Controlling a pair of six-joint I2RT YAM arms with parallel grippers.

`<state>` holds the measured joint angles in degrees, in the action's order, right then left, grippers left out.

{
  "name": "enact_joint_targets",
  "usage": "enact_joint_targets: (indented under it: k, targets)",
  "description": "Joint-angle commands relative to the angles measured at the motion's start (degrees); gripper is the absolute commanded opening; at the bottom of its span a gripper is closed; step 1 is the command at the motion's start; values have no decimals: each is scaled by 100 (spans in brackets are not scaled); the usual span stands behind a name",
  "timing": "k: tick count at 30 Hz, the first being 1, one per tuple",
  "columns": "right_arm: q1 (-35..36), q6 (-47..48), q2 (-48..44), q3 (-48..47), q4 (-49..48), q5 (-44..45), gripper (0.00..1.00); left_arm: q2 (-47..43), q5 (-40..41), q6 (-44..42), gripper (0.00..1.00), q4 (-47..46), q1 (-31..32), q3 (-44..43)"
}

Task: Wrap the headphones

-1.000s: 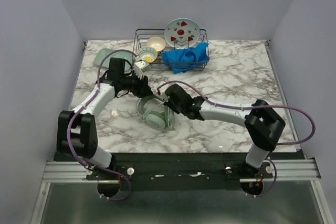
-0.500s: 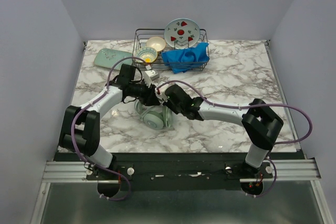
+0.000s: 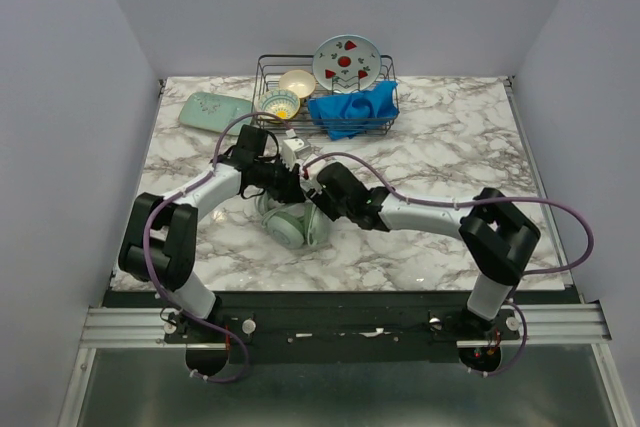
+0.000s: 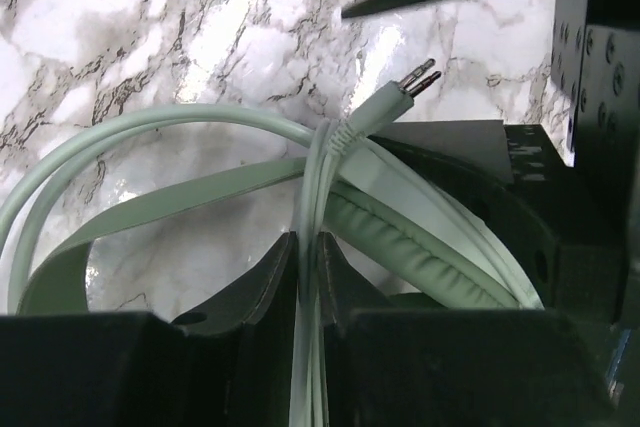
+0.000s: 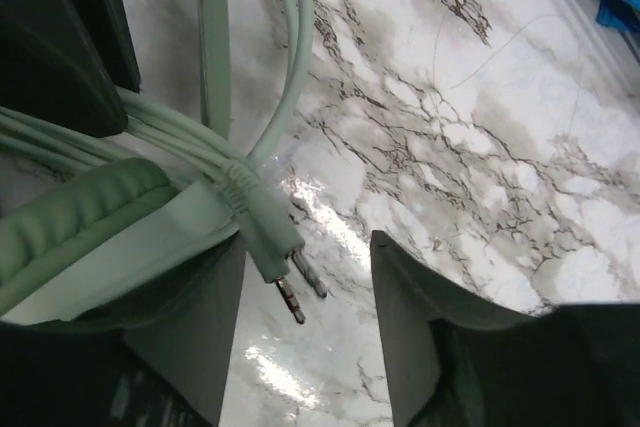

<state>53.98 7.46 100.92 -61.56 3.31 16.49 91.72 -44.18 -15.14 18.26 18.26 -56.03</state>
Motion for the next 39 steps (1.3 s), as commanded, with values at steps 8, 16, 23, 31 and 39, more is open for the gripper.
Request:
enact_joint_targets:
  k: [8, 16, 23, 31, 39]
  targets:
    - [43, 255, -1082, 969, -612, 644, 76, 12, 174, -209, 23, 169, 28, -171]
    - [-10, 484, -2006, 1656, -840, 548, 80, -181, 42, -402, 33, 485, 28, -356]
    - [-36, 528, -2393, 1779, -858, 689, 80, -383, 77, -517, 48, 705, 28, -540]
    - [-80, 458, -2709, 1814, -867, 829, 82, -497, 85, -508, 56, 881, 28, -778]
    - [-782, -508, -2946, 1840, -806, 803, 88, -945, 1348, 448, 93, 152, -488, -813]
